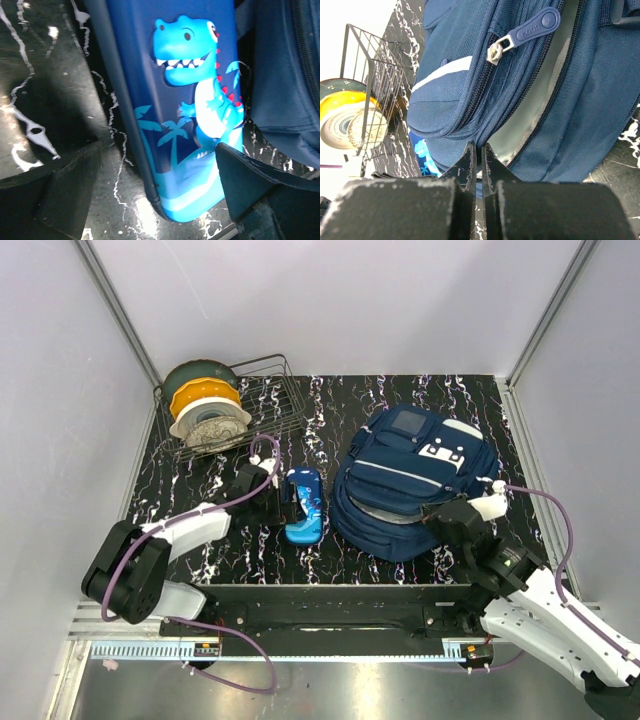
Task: Pack the student bag
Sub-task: Pick up the stationery from the center of the board.
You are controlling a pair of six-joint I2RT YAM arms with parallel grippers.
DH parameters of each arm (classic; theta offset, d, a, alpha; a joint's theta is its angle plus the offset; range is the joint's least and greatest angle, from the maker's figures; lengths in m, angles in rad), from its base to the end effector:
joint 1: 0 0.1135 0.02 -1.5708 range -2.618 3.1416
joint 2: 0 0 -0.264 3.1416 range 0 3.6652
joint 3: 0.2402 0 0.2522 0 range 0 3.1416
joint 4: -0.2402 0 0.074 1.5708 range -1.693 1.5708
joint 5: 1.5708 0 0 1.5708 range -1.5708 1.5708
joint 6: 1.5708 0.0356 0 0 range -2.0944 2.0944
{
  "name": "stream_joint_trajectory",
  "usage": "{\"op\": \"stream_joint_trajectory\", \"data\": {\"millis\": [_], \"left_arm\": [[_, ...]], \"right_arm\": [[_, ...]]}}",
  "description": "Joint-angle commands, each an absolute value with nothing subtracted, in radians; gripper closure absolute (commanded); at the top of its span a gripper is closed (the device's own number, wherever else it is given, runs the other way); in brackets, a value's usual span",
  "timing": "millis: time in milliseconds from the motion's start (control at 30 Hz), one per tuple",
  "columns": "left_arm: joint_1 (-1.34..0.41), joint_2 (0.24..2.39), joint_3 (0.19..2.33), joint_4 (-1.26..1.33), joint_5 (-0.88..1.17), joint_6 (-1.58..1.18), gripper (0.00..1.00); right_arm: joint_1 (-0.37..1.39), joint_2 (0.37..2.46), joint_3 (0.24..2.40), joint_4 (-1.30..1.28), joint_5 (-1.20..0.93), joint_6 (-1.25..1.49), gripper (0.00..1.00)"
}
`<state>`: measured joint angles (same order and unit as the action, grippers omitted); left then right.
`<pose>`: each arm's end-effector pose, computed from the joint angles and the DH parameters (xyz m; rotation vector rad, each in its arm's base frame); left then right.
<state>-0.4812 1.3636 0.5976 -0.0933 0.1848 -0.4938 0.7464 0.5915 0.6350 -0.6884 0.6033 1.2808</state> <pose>0.2230 -0.1238 0.1627 0.0709 2.5212 -0.6451 0.1059 0.0704 0.2692 0.8737 1.9498 0.5470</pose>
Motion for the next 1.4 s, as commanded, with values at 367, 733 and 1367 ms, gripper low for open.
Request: {"op": "stream_joint_trajectory", "data": {"millis": [367,733,1367], "left_arm": [[-0.477,1.514,0.532,0.288,0.434,-0.641,0.01],[-0.479,1.531,0.558,0.414,0.512,-0.707,0.23],[-0.531,1.578,0.612,0.506,0.552,-0.755,0.27]], "right_arm": [[0.75,0.721,0.62,-0.466,0.431,1.241,1.0],[0.75,0.796,0.597,-0.387,0.333,1.224,1.0],[0.75,0.796,0.578,-0.365,0.316,1.218,1.0]]}}
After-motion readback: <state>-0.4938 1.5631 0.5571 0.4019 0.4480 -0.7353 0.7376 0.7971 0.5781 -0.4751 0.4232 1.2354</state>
